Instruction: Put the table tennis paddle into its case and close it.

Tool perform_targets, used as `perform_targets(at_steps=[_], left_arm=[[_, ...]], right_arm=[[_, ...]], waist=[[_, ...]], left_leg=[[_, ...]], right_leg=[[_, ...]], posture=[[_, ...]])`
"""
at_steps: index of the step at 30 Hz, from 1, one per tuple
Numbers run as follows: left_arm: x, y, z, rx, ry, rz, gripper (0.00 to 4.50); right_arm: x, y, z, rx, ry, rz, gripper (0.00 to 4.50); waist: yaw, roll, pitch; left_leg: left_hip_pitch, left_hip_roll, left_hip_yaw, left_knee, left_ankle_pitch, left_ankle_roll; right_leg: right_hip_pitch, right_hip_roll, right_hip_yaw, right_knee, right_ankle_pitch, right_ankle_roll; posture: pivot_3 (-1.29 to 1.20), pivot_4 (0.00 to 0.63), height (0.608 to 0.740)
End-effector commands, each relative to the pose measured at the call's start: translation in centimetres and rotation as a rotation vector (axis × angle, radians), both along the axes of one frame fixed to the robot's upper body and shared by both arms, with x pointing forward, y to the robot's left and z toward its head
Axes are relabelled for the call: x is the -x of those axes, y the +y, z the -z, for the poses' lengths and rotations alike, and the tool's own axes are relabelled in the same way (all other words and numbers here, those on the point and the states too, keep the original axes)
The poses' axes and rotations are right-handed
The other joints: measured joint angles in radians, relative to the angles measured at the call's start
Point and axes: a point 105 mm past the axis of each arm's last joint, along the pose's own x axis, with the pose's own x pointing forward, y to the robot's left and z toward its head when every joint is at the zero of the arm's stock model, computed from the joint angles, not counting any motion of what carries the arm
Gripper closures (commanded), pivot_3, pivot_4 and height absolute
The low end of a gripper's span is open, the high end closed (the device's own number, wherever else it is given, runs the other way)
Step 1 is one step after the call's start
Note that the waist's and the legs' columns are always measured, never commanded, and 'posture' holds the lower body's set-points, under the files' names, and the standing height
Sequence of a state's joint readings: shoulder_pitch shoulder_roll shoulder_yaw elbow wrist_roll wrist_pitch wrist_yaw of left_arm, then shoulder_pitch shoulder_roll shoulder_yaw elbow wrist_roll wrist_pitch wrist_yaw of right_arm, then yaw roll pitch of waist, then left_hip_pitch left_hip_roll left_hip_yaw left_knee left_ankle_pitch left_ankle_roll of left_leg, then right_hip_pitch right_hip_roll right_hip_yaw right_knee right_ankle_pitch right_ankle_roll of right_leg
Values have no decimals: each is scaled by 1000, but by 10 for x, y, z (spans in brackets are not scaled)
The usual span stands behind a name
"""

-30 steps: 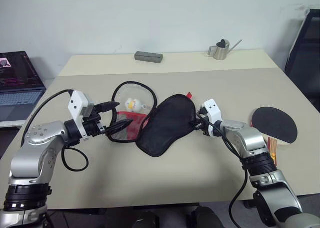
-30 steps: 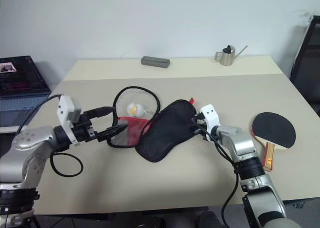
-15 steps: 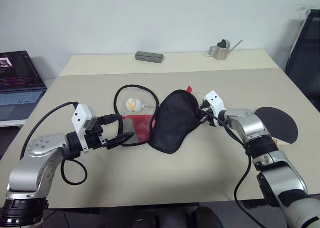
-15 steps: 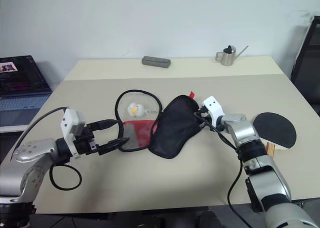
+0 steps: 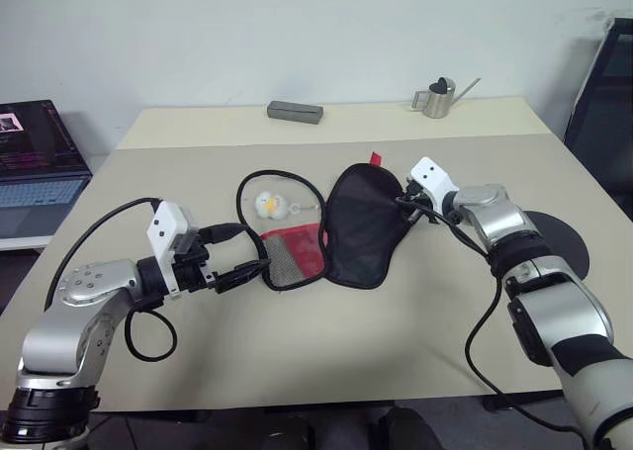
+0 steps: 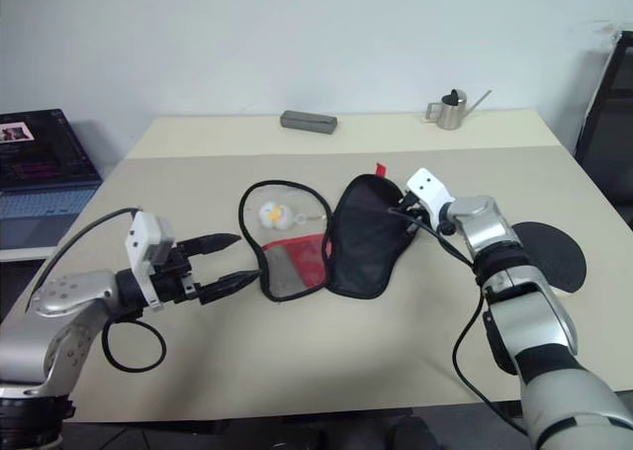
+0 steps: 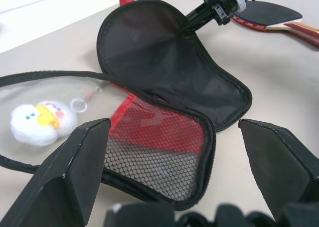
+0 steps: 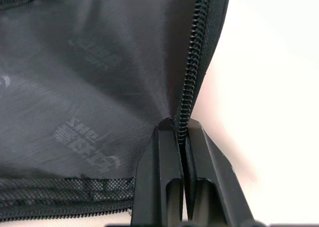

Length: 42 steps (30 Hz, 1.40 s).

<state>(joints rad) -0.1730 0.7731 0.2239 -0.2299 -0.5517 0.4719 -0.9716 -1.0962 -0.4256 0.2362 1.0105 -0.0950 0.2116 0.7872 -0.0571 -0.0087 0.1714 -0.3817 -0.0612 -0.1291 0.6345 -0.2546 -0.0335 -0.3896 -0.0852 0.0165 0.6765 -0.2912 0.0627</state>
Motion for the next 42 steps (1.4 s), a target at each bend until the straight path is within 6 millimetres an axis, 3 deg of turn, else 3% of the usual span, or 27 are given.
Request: perform_targets(at_steps=[1, 26, 29, 35, 42], left_arm=[[0, -8, -11, 3, -43, 35, 0], [-2, -13, -11, 0, -42, 54, 0], [-2, -14, -11, 1, -42, 54, 0], [-4, -15, -10, 2, -42, 56, 0], [-6, -17, -9, 5, -41, 63, 0]], right_arm=[[-6, -3, -23, 15, -71, -13, 4472], [-20, 50, -33, 147, -253, -89, 4472], [-22, 53, -38, 113, -272, -63, 3839], [-30, 49, -52, 145, -389, 5, 1763], [-36, 36, -87, 41, -511, 98, 1763]], waist=[[0, 0, 0], [-6, 0, 0], [-6, 0, 0], [-7, 0, 0], [-7, 0, 0]], left_leg=[[0, 0, 0, 0, 0, 0], [0, 0, 0, 0, 2, -3], [0, 0, 0, 0, 2, -3], [0, 0, 0, 0, 2, -3], [0, 0, 0, 0, 2, -3]], right_leg=[[0, 0, 0, 0, 0, 0], [-1, 0, 0, 1, 0, 0], [-1, 0, 1, 1, 0, 0], [-1, 0, 1, 1, 0, 0], [-1, 0, 1, 1, 0, -1]], posture=[[0, 150, 740], [0, 150, 740], [0, 150, 740], [0, 150, 740], [0, 150, 740]])
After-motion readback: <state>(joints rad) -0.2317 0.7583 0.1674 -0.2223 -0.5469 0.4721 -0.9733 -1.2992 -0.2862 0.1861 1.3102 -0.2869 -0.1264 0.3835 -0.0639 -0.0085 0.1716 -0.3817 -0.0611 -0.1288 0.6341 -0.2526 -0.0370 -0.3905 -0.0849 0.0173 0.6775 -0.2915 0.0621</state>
